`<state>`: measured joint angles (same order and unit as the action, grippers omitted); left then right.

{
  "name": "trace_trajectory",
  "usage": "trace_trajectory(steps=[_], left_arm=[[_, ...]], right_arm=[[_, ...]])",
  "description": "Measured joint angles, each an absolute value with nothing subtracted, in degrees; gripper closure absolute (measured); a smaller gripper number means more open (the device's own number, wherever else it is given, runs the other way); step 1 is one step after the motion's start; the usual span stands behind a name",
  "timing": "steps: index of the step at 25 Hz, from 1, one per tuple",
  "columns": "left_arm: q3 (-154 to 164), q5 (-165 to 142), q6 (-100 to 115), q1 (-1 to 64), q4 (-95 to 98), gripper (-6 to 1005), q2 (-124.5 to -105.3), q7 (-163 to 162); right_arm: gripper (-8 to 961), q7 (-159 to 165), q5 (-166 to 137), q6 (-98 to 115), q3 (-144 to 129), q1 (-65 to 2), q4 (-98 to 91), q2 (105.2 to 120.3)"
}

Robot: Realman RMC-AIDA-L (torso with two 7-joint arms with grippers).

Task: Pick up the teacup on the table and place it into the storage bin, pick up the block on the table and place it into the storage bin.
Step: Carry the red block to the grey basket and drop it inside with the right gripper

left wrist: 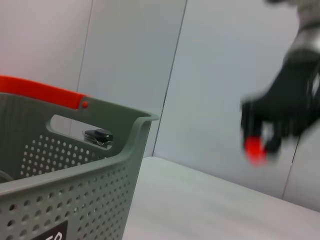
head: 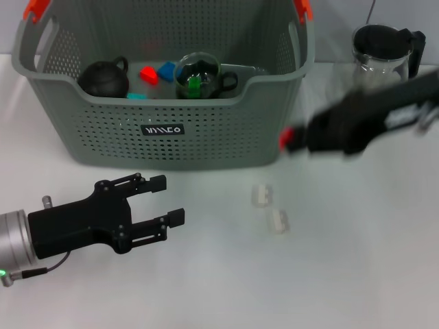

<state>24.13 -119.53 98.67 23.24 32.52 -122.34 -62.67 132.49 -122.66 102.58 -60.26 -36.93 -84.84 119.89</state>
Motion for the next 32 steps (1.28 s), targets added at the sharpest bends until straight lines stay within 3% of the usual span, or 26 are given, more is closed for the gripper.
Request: trace_trajectory(steps=[5, 10, 14, 22, 25, 32], left_arm=[[24.1, -119.5, 98.7, 23.5, 32.5, 274, -122.39, -62.7], [24.2, -119.5, 98.7, 23.7, 32.5, 274, -122.49, -62.7], [24.2, -119.5, 98.7, 23.7, 32.5, 274, -122.52, -62.7], [24.2, -119.5, 98.6, 23.9, 32.4, 274, -122.61, -62.8], [24.2, -119.5, 98.6, 23.8, 32.4, 274, -122.66, -62.8], [24.2, -119.5, 98.5, 23.7, 32.4, 274, -122.72, -62.9]], right_arm=[[752, 126.0, -105.3, 100.0, -47.5, -36.9, -83.9, 119.66], [752, 124.3, -104.5, 85.8, -51.5, -37.9, -81.3, 119.96], [753, 131.9, -118.2, 74.3, -58.3, -43.4, -77.6, 119.78], [752, 136.2, -139.5, 59.5, -61.3, -64.2, -48.8, 119.86], [753, 135.7, -141.1, 54.6, -62.0, -67.4, -42.3, 120.05], [743, 135.4, -141.2, 53.2, -63.3, -68.0, -40.0, 119.85]])
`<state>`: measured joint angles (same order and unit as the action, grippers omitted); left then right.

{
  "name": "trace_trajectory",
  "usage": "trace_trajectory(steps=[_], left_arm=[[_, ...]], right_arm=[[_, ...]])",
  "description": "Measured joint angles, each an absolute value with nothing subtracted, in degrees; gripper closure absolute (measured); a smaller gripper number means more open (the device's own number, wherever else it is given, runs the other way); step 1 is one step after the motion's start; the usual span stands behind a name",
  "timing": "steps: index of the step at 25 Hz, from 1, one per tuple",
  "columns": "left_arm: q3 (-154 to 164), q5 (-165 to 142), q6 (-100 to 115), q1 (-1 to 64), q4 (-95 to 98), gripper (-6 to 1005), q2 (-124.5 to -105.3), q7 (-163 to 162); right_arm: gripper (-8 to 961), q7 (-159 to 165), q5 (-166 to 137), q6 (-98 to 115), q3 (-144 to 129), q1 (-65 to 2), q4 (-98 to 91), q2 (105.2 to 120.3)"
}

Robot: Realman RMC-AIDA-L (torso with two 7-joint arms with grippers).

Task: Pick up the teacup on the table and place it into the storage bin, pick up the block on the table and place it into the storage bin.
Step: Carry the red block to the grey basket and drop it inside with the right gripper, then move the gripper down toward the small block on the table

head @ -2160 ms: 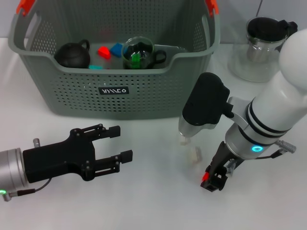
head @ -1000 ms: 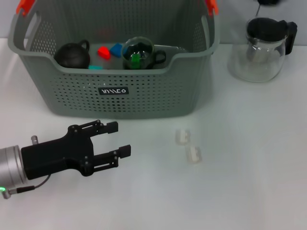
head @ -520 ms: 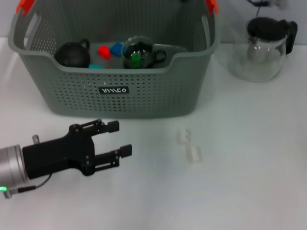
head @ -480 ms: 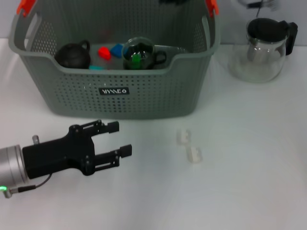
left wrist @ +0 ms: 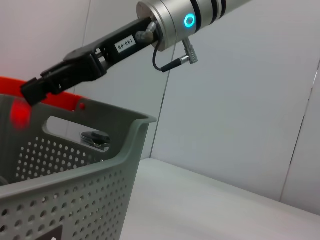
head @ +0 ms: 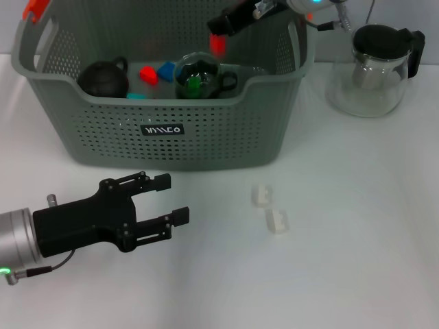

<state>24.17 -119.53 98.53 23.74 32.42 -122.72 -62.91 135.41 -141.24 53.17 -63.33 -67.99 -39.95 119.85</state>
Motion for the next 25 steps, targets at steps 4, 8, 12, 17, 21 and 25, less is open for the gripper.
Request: trace_trajectory(steps=[4, 8, 12, 17, 21, 25], left_arm=[[24.2, -119.5, 98.4, 24.0, 32.4, 274, -122.71, -62.9], [24.2, -119.5, 98.4, 24.0, 32.4, 274, -122.74, -62.9], [24.2, -119.5, 98.4, 23.8, 32.4, 274, -122.77, -62.9], [24.2, -119.5, 98.1, 23.8, 32.4, 274, -122.78, -62.9], [24.2, -119.8, 97.4, 23.6, 32.5, 274, -122.60, -62.9], [24.2, -120.1, 97.9, 22.9, 33.0, 274, -122.20, -63.3]], right_arm=[[600, 133.9, -138.6, 53.3, -63.2, -65.3, -43.1, 119.94], [459, 128.4, -127.7, 57.0, -62.7, -58.2, -50.3, 119.75], [364, 118.8, -110.9, 67.4, -60.4, -48.3, -59.1, 119.01], [246, 109.7, -99.3, 88.2, -55.9, -36.8, -66.2, 117.04], [101, 110.0, -102.1, 100.6, -52.4, -30.5, -72.2, 115.14], [133, 118.6, -113.7, 108.2, -50.6, -26.1, -84.7, 114.93]])
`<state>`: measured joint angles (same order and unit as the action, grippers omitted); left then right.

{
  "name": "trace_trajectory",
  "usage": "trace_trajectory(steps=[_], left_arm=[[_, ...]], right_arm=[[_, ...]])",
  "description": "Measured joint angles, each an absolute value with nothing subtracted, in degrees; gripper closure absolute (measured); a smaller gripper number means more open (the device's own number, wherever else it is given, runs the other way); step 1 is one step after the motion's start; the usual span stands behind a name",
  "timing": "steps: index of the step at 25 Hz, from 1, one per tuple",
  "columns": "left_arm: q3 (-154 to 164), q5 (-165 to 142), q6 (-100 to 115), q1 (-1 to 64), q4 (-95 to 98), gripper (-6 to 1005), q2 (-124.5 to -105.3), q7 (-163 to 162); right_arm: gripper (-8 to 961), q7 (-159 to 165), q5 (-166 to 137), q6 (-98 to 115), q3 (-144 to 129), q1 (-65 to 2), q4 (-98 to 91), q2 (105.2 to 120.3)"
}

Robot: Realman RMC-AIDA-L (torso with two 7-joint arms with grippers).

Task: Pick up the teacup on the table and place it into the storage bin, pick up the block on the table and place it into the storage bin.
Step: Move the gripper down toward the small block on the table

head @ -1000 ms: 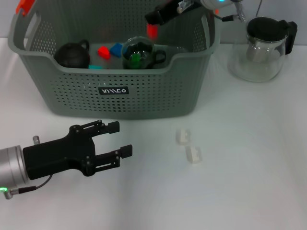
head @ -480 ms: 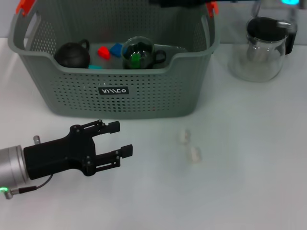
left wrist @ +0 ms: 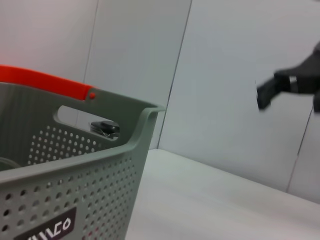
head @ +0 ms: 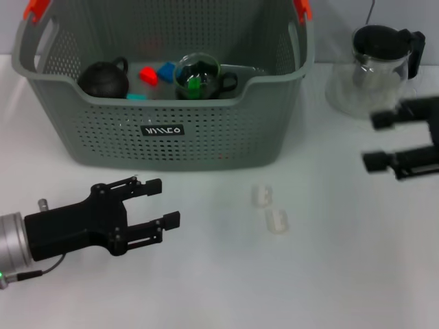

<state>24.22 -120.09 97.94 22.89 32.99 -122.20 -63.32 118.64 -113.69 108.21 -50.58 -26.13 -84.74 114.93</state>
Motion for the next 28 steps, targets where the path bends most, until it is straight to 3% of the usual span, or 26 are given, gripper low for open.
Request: trace_trajectory(steps=[3, 10, 28], left_arm=[[24.2, -120.1, 98.3, 22.5, 33.2, 274, -122.08, -63.3], [24.6, -121.5, 99.6, 22.1, 33.6, 274, -122.12, -64.0], [24.1, -122.3, 100.6, 20.2, 34.6, 274, -122.56, -64.3]], right_arm=[[152, 120.8, -119.4, 109.6, -50.9, -26.1, -88.4, 115.69], [197, 121.5, -136.7, 110.6, -56.9, -30.9, -89.3, 120.09], [312, 144.2, -146.5, 92.4, -81.8, -47.6, -65.4, 120.29]])
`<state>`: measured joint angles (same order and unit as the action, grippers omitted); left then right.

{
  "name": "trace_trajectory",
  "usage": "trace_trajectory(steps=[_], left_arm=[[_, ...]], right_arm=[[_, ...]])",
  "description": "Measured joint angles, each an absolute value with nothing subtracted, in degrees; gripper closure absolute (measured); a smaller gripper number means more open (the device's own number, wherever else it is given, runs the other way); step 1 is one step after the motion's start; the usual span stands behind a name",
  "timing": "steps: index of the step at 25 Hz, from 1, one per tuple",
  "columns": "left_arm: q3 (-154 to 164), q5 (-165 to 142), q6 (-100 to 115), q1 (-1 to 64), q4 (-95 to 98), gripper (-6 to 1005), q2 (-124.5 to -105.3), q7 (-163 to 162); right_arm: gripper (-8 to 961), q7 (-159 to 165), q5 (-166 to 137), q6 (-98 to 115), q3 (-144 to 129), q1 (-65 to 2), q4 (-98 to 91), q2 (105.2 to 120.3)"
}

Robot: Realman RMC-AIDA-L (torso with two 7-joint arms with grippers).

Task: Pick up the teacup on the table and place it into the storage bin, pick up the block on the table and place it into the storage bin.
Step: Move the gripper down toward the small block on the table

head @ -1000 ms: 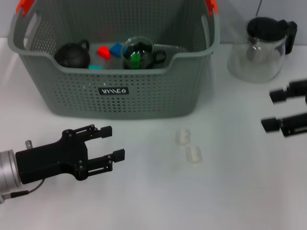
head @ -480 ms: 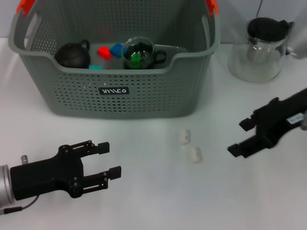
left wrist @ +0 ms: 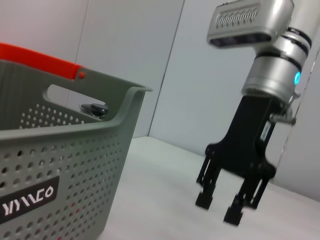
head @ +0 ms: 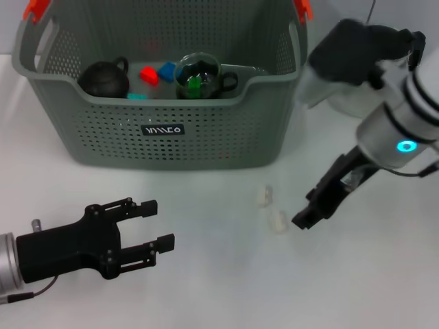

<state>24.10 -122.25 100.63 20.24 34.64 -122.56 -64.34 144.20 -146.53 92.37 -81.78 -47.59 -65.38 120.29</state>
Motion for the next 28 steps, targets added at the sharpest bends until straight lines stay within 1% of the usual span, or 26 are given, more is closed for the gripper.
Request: trace_trajectory(steps=[2, 7, 13, 22, 28], left_arm=[[24.1, -122.0, 100.6, 20.2, 34.6, 274, -122.60, -64.3], [24.1, -121.9, 100.1, 20.2, 34.6, 274, -122.62, -64.3], [24.1, -121.9, 99.6, 20.4, 34.5, 274, -122.77, -64.1], [24.1, -121.9, 98.8, 20.9, 33.9, 274, -122.95, -64.1], [24.1, -121.9, 98.7, 20.9, 33.9, 274, -122.97, -64.1]], right_arm=[[325, 143.4, -146.4, 89.2, -85.2, -47.7, -64.9, 120.30], [437, 139.1, -145.8, 82.8, -90.9, -47.1, -63.6, 120.53], [436, 133.5, -141.5, 80.9, -91.3, -47.7, -58.4, 120.46], [348, 130.2, -141.4, 76.9, -91.9, -47.3, -56.9, 120.41], [283, 129.8, -141.2, 74.4, -92.9, -48.7, -52.9, 120.60]])
